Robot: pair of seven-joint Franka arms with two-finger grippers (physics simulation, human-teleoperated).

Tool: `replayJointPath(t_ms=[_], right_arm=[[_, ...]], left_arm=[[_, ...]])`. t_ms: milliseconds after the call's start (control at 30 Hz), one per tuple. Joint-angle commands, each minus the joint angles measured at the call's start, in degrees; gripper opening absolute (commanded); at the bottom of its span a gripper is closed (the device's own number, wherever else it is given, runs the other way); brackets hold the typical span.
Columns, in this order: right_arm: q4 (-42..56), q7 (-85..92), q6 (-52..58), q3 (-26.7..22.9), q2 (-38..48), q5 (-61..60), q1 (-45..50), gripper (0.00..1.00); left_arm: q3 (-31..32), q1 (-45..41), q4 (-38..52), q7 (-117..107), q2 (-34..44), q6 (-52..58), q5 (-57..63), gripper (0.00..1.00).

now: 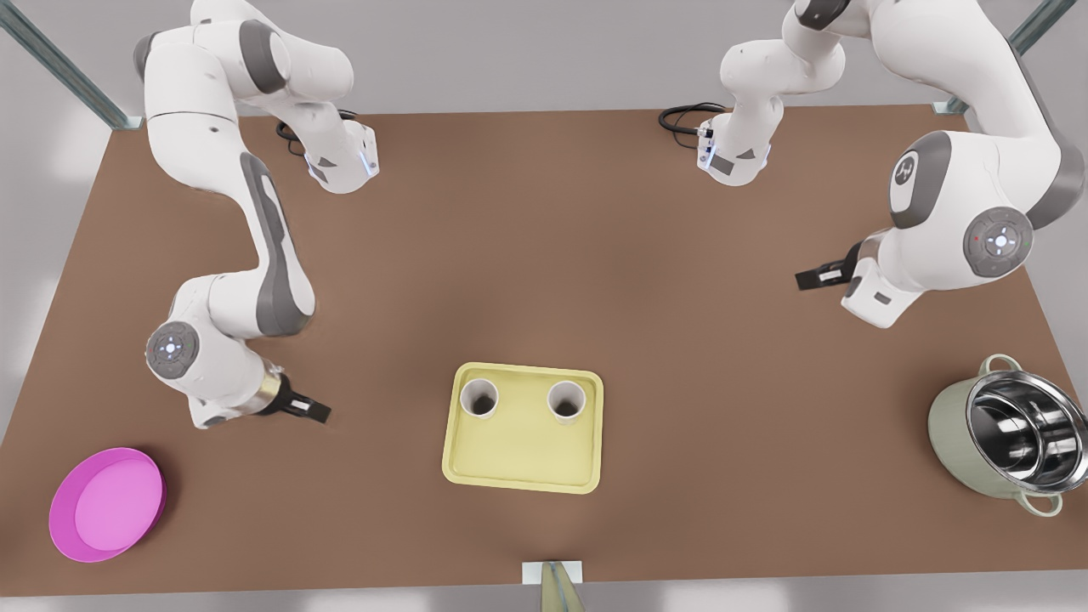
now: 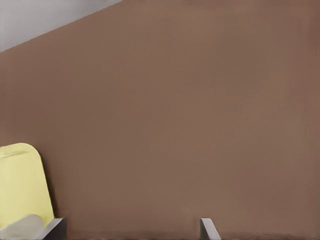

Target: Use both arms to respectively pick up the white IKEA cups from the middle-left and middle-right positions, then place the white IKEA cups onto the middle-middle tray, ensuring that the cups remain upright and do not tip over

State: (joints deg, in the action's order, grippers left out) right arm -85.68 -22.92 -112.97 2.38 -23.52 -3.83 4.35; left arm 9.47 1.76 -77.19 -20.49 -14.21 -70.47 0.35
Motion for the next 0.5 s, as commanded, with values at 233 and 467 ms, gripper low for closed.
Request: replayJointPath(t_ms=[233,467], right_arm=[[-1.4,23.0,26.0,-0.4,15.8,3.6,-1.4,1.0],[-3.8,23.4,25.7,-0.4,16.6,3.0,-2.9,1.0]], left_arm=[[0.0,0.0,-0.2,11.9,0.0,2.2,-0.4,1.0],[0.0,0.0,-0.2,11.8,0.0,2.2,-0.4,1.0]])
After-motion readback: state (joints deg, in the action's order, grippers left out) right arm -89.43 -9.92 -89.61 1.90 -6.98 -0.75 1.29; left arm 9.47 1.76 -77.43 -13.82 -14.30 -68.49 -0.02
